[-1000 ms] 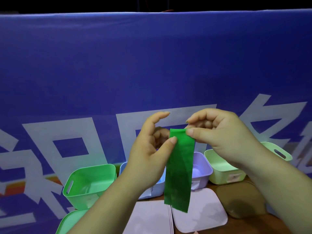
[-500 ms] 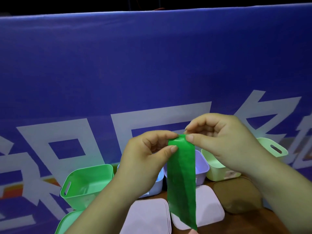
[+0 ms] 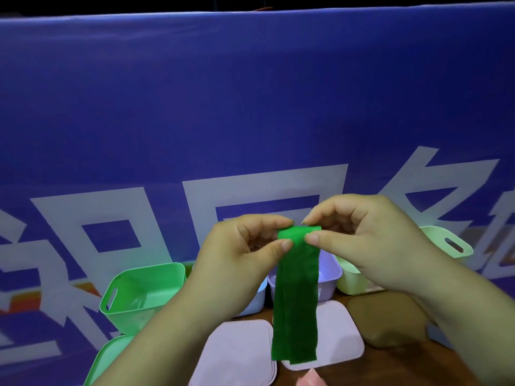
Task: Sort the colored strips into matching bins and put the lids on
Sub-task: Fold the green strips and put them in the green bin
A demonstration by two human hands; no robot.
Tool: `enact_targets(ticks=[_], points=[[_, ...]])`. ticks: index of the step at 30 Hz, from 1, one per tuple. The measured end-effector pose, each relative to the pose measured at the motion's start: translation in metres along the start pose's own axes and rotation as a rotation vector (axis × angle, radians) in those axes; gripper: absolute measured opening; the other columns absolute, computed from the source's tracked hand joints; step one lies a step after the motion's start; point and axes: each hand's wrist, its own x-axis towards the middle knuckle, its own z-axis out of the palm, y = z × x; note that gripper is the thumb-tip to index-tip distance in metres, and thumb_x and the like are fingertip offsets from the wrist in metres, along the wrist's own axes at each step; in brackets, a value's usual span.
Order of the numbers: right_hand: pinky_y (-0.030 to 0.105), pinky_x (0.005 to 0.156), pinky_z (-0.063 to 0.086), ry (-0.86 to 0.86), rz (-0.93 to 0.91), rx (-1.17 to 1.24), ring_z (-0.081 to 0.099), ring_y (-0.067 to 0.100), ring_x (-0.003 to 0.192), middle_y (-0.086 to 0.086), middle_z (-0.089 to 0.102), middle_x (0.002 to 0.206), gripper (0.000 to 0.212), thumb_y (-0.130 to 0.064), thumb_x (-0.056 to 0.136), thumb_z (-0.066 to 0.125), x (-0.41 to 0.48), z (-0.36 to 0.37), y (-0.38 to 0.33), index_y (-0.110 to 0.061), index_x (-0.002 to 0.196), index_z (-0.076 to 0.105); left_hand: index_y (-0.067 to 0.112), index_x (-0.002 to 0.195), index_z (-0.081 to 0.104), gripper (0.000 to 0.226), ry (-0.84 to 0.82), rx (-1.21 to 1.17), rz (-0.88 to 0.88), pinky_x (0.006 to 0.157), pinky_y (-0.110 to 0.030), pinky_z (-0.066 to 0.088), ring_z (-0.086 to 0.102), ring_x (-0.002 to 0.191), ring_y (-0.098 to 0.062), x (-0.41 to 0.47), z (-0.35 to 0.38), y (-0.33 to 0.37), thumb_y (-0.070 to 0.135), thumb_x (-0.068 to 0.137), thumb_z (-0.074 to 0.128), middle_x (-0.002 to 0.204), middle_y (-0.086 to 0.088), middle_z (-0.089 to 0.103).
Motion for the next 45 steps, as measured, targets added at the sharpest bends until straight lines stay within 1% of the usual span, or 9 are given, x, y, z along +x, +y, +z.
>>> enact_targets(ticks=[8,11,14,22,27,32,36,42,45], points=[[0.030,0.075,0.059,-0.012,0.017,0.086,0.071,0.012,0.081,-0.006,0.075,0.085,0.012,-0.018,0.083,0.076,-0.002,0.004,0.001,-0.028,0.089,0.072,0.026,0.101,0.073,0.021,0.015,0.034,0.067,0.086,-0.032,0.056,0.068,0.098,-0.014,-0.003,-0.001,-0.010,0.010,0.087,0.073,0.104,0.008,0.069],[0.032,0.077,0.060,-0.021,0.035,0.111,0.071,0.013,0.082,-0.005,0.075,0.085,0.012,-0.017,0.084,0.076,-0.003,0.007,0.001,-0.028,0.088,0.072,0.018,0.102,0.071,0.018,-0.040,-0.048,0.043,0.084,-0.032,0.057,0.071,0.092,-0.017,-0.006,0.000,-0.011,0.004,0.090,0.067,0.095,0.003,0.074],[0.030,0.077,0.059,-0.025,0.061,0.121,0.071,0.013,0.082,-0.005,0.074,0.083,0.010,-0.018,0.085,0.074,-0.005,0.010,0.001,-0.027,0.089,0.072,0.025,0.104,0.067,0.019,-0.042,-0.026,0.094,0.081,-0.034,0.057,0.069,0.088,-0.020,-0.008,-0.002,-0.013,0.012,0.091,0.066,0.091,0.002,0.071],[0.021,0.068,0.055,-0.039,0.148,0.268,0.073,0.016,0.077,0.005,0.075,0.081,0.009,-0.013,0.088,0.068,-0.002,0.018,0.003,-0.019,0.095,0.069,0.033,0.104,0.063,0.020,-0.047,0.183,0.245,0.077,-0.017,0.050,0.065,0.091,-0.009,-0.009,-0.006,-0.016,0.015,0.095,0.059,0.092,0.019,0.065],[0.017,0.061,0.051,-0.030,0.216,0.353,0.069,0.011,0.065,0.006,0.074,0.074,0.004,-0.010,0.090,0.067,0.000,0.024,0.006,-0.013,0.091,0.069,0.035,0.102,0.065,0.017,-0.043,0.092,0.162,0.080,-0.037,0.058,0.066,0.093,-0.022,-0.009,-0.005,-0.026,0.027,0.088,0.069,0.093,0.007,0.068],[0.018,0.061,0.050,-0.022,0.245,0.381,0.065,0.009,0.061,0.004,0.072,0.071,0.004,-0.013,0.090,0.067,0.003,0.030,0.007,-0.013,0.088,0.070,0.032,0.099,0.069,0.018,0.008,-0.056,0.075,0.080,-0.051,0.057,0.069,0.086,-0.026,-0.007,-0.004,-0.031,0.021,0.085,0.070,0.087,-0.004,0.070],[0.018,0.063,0.052,-0.004,0.228,0.351,0.067,0.007,0.064,0.000,0.072,0.072,0.003,-0.015,0.089,0.068,0.005,0.035,0.008,-0.016,0.088,0.070,0.029,0.098,0.071,0.021,0.026,-0.096,0.032,0.083,-0.048,0.059,0.072,0.087,-0.020,-0.006,-0.004,-0.032,0.012,0.088,0.070,0.088,0.003,0.074],[0.034,0.076,0.062,0.016,0.179,0.306,0.074,0.022,0.081,0.005,0.075,0.087,0.018,-0.007,0.081,0.076,0.006,0.040,0.011,-0.020,0.092,0.072,0.024,0.098,0.073,0.021,0.087,-0.136,-0.034,0.079,-0.038,0.060,0.072,0.083,-0.019,-0.004,-0.005,-0.036,0.006,0.087,0.070,0.085,0.002,0.075],[0.029,0.073,0.060,0.028,0.143,0.279,0.073,0.019,0.082,0.001,0.074,0.089,0.022,-0.005,0.080,0.077,0.005,0.042,0.012,-0.023,0.091,0.072,0.020,0.098,0.073,0.019,0.094,-0.165,-0.052,0.075,-0.029,0.060,0.073,0.080,-0.016,-0.004,-0.004,-0.036,0.005,0.087,0.070,0.082,0.002,0.076]])
